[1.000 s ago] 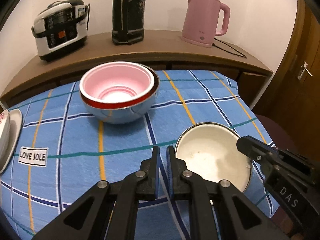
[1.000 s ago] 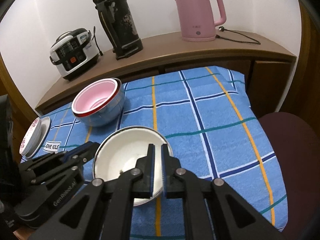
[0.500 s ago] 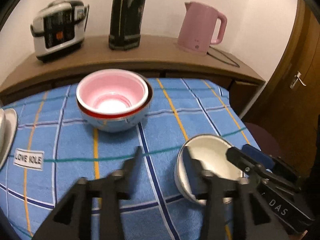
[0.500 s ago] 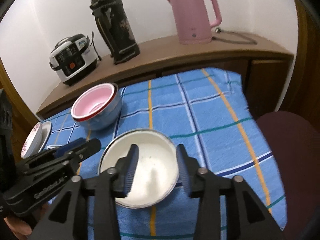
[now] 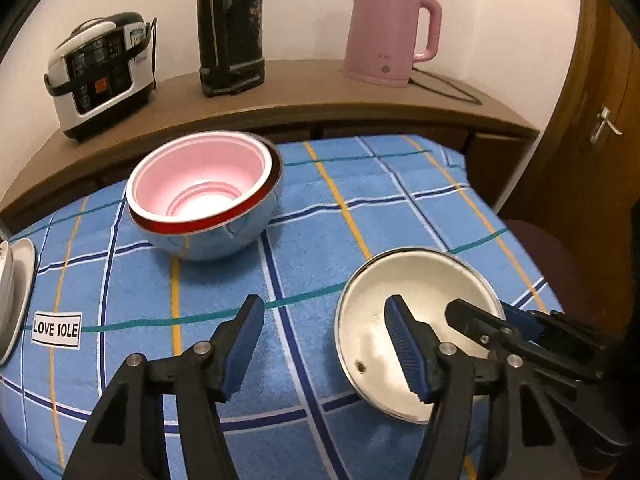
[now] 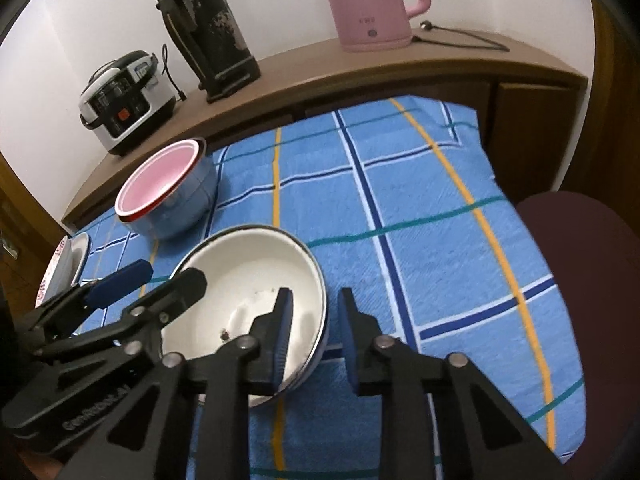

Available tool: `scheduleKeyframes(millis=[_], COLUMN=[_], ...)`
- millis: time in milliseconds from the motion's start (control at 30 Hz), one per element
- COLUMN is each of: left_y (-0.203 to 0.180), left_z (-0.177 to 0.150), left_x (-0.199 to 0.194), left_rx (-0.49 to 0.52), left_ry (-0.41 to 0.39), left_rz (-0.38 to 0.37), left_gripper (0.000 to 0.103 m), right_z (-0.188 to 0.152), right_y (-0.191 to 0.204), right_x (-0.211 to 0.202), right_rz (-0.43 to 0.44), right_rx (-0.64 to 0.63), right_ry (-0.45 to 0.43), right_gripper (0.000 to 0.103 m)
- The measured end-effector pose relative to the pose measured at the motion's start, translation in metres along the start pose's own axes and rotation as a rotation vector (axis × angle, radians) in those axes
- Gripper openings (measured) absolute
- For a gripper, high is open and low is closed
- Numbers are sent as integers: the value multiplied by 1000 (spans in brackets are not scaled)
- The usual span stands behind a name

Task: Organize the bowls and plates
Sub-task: 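Lift the white enamel bowl with both grippers and carry it over the nested bowls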

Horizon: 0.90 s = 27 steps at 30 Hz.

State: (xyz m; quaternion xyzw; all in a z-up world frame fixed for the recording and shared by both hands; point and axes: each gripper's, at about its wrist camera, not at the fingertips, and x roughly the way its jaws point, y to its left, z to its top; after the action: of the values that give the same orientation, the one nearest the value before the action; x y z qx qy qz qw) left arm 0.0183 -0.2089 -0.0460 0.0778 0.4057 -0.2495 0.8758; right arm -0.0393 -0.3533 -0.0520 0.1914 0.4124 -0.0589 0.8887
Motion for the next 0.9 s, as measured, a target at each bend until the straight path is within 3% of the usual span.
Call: scheduleKeyframes(millis=[33,67,233,300,533,900], left_y=[1,2,3,2,5,35], left_z=[-1,-2,-5,-5,-2,27], left_x=[3,8,18,18,4,-34], left_rx=[-5,-7,-16,-11,-4,-26], left_ry=[10,26,52,54,21,-83], left_rz=[0,0,-24,-38,-17,46], left_gripper=[51,36,23,10,10,10], right_z=[0,-1,-1,-2,0,32], right_y=[0,-1,8,11,24,68], right_x=[2,3,3,5,0,-13], right_rz=[0,3,-15,-15,-3,47], right_rx=[7,15,-4,-10,-22,-97], right_ry=[5,3,-6,0,-11,-84], right_gripper=[15,14,13,12,10,10])
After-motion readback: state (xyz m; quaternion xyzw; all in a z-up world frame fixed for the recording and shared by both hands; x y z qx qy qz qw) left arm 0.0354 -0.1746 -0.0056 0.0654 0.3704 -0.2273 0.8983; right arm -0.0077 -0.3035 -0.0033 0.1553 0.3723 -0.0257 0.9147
